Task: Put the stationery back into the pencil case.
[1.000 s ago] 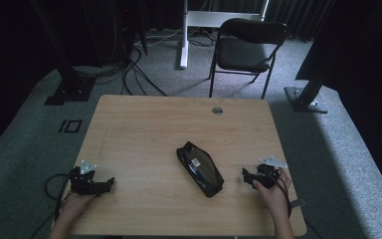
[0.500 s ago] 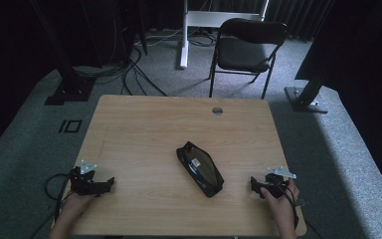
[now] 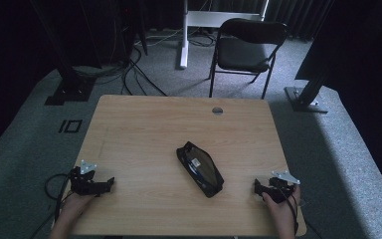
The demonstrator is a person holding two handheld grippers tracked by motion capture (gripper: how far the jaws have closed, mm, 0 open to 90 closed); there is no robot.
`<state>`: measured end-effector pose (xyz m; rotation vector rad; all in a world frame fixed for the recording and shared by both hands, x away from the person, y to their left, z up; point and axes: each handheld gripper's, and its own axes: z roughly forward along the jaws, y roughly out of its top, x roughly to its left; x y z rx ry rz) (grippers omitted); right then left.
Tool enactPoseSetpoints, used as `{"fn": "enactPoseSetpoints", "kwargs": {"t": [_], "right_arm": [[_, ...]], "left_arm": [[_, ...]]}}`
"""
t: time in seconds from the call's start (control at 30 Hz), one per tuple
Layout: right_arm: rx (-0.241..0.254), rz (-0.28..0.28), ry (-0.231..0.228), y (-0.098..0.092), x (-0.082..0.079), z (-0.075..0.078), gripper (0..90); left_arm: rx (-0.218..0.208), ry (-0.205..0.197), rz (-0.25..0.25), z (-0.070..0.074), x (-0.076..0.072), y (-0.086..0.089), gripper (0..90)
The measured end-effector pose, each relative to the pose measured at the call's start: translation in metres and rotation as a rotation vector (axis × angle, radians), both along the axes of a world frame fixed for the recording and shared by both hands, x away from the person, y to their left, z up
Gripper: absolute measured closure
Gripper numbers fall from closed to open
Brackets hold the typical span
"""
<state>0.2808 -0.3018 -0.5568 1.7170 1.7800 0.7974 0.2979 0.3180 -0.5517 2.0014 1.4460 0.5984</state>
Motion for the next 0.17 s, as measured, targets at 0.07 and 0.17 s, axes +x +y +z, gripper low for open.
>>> {"fn": "enactPoseSetpoints", "kwargs": {"t": [0.07, 0.17], "right_arm": [[-0.001, -0.013, 0.001, -0.0004, 0.0002, -0.0001, 12.4], [0.002, -0.011, -0.001, -0.0008, 0.0001, -0.0002, 12.3]], "left_arm": [[0.0, 0.0, 0.0, 0.0, 0.0, 0.0, 0.3], [0.0, 0.0, 0.0, 0.0, -0.0001, -0.0001, 0.3]]}}
